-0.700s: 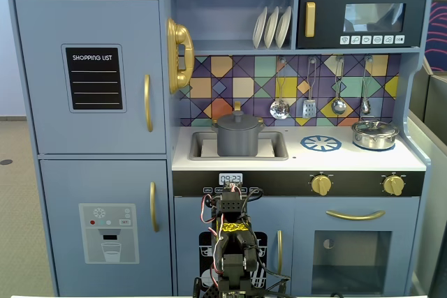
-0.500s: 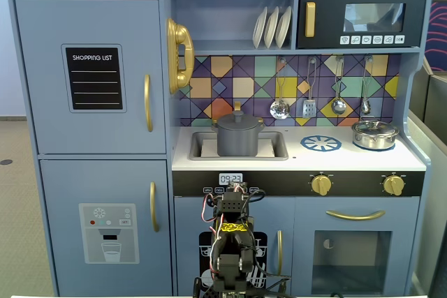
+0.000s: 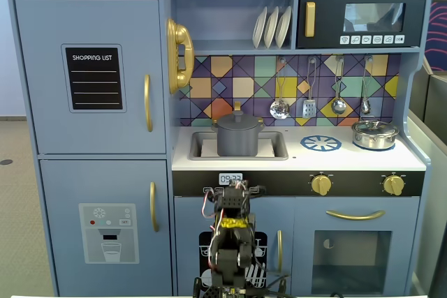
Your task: Take off the lid from the gray recipient and place it on the counter
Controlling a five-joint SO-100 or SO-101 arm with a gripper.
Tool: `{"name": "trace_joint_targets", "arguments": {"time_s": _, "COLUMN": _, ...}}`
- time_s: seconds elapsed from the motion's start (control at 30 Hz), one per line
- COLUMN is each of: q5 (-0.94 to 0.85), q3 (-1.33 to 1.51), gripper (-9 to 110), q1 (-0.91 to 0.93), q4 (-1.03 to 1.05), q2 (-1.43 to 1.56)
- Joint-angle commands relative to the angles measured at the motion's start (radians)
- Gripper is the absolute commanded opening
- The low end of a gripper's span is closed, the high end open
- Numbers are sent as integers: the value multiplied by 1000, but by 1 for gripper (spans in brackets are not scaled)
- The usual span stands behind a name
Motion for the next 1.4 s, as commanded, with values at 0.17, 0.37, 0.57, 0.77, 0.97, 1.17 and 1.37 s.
{"name": "trace_joint_targets", "arguments": {"time_s": 0.17, "q5": -81, "q3": -609, "gripper": 0, "q1": 26, "q4": -179, "q2": -167}}
{"name": "trace_joint_targets", "arguments": {"time_s": 0.37, "q5": -61, "q3": -675, "gripper": 0, "q1": 6, "q4": -552, "q2": -172}}
{"name": "trace_joint_targets", "arguments": {"time_s": 0.57, "q5": -72, "q3": -667, "gripper": 1, "q1": -6, "q4": -712, "q2": -201}}
{"name": "trace_joint_targets", "arguments": {"time_s": 0.77, "q5": -67, "q3": -670, "gripper": 8, "q1": -8, "q4": -833, "q2": -278}}
{"name": "trace_joint_targets", "arguments": {"time_s": 0.97, "q5": -58, "q3": -723, "gripper": 14, "q1": -17, "q4": -885, "q2": -379}}
{"name": "trace_joint_targets", "arguments": {"time_s": 1.17, "q5": -25, "q3": -775, "gripper": 15, "q1": -11, "q4": -942, "q2": -485}}
{"name": "trace_joint_targets", "arguments": {"time_s": 1.37, "q5": -20, "q3": -778, "gripper": 14, "q1": -3, "q4": -1066, "q2": -571}}
